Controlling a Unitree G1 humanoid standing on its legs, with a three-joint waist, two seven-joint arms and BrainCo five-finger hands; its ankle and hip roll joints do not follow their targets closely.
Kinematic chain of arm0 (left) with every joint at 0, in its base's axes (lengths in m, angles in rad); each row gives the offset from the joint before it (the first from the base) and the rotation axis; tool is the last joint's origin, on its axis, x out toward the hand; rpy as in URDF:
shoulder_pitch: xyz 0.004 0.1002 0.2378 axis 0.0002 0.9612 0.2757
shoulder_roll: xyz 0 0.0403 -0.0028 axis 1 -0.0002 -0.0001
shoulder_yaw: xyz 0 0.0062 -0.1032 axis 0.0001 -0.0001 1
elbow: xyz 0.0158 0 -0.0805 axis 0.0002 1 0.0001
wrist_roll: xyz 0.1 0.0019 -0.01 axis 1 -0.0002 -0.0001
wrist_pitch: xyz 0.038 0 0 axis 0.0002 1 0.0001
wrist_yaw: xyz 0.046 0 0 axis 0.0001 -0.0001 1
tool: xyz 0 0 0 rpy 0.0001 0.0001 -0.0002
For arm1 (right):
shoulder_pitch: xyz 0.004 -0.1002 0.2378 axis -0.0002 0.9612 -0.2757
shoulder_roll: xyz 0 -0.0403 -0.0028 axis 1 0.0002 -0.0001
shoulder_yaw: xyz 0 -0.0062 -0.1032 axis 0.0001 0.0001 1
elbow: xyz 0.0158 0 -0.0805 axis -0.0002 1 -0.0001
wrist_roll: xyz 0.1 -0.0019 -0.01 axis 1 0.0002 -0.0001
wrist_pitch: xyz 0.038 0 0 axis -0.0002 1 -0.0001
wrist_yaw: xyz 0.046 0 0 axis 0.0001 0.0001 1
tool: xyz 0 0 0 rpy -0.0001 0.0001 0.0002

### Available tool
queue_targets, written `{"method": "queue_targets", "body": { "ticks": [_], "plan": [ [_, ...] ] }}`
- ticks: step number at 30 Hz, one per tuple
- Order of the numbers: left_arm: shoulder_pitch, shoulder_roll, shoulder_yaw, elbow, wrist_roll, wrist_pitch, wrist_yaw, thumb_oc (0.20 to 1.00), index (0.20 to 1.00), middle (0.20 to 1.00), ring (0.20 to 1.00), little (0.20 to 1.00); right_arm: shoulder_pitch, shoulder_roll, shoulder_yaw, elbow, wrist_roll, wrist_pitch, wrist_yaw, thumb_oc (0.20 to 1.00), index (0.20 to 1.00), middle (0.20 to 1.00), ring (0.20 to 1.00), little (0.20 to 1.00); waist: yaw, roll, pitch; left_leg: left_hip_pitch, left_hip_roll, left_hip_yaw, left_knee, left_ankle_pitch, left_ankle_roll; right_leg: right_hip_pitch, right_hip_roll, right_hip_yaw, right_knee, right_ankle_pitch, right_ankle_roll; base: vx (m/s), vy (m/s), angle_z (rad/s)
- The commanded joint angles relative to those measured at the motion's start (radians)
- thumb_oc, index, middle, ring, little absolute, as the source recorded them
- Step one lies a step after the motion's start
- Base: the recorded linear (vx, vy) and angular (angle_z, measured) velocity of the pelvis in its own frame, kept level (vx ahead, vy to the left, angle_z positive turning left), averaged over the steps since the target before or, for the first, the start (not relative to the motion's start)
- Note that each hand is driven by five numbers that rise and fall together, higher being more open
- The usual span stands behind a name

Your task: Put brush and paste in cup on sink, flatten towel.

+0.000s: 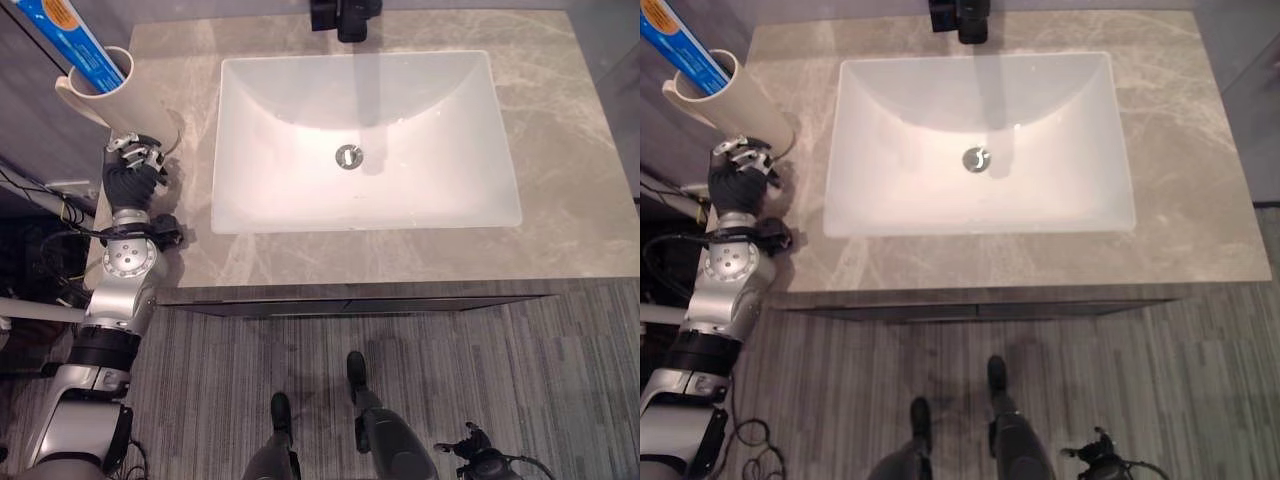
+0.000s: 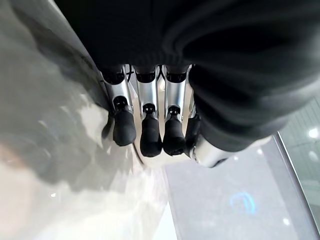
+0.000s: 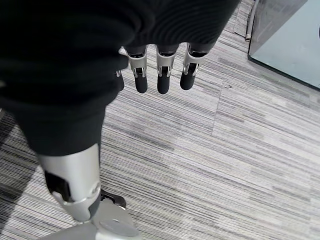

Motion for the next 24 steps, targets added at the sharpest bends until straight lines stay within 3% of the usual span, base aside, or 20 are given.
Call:
{"method": "queue_targets", "body": {
  "ticks": [1, 10, 21, 24],
  "plan": [
    [0.074, -0.022, 0.010, 0.001, 0.021, -0.001, -0.031, 0.200, 0.200, 0.200, 0.200, 0.200, 0.026, -0.014, 0.007, 0.007, -0.021, 0.008, -0.010, 1.000, 1.000, 1.000, 1.000, 1.000, -0.009, 0.001, -0.054, 0.117, -0.059, 0.038, 0.006, -0.015, -0.006, 0.002, -0.024, -0.002, 0.041, -0.050, 0.057, 0.04, -0.008, 0.01],
    [0.190, -0.028, 0.100, -0.036, 0.018, -0.003, -0.027, 0.200, 0.200, 0.200, 0.200, 0.200, 0.048, -0.011, -0.010, 0.008, -0.033, 0.009, 0.003, 1.000, 1.000, 1.000, 1.000, 1.000, 0.007, 0.008, -0.071, 0.117, -0.056, 0.031, 0.006, 0.000, -0.011, 0.026, -0.026, -0.020, 0.013, -0.050, 0.057, 0.01, -0.007, 0.02],
    [0.098, -0.003, 0.084, 0.058, 0.003, 0.002, -0.001, 0.200, 0.200, 0.200, 0.200, 0.200, 0.046, -0.016, 0.010, 0.003, -0.040, 0.012, 0.004, 1.000, 1.000, 1.000, 1.000, 1.000, -0.004, 0.005, -0.060, 0.099, -0.051, 0.040, 0.006, 0.001, -0.013, 0.007, -0.020, -0.021, 0.017, -0.050, 0.055, 0.00, -0.004, 0.04],
    [0.022, 0.037, 0.055, 0.117, 0.031, 0.009, 0.008, 0.200, 0.200, 0.200, 0.200, 0.200, 0.045, -0.021, 0.018, -0.004, -0.039, 0.008, 0.002, 1.000, 1.000, 1.000, 1.000, 1.000, -0.014, 0.004, -0.054, 0.090, -0.050, 0.045, 0.006, 0.011, -0.016, -0.008, -0.017, -0.012, 0.019, -0.044, 0.056, 0.00, -0.001, -0.02]
  ]
}}
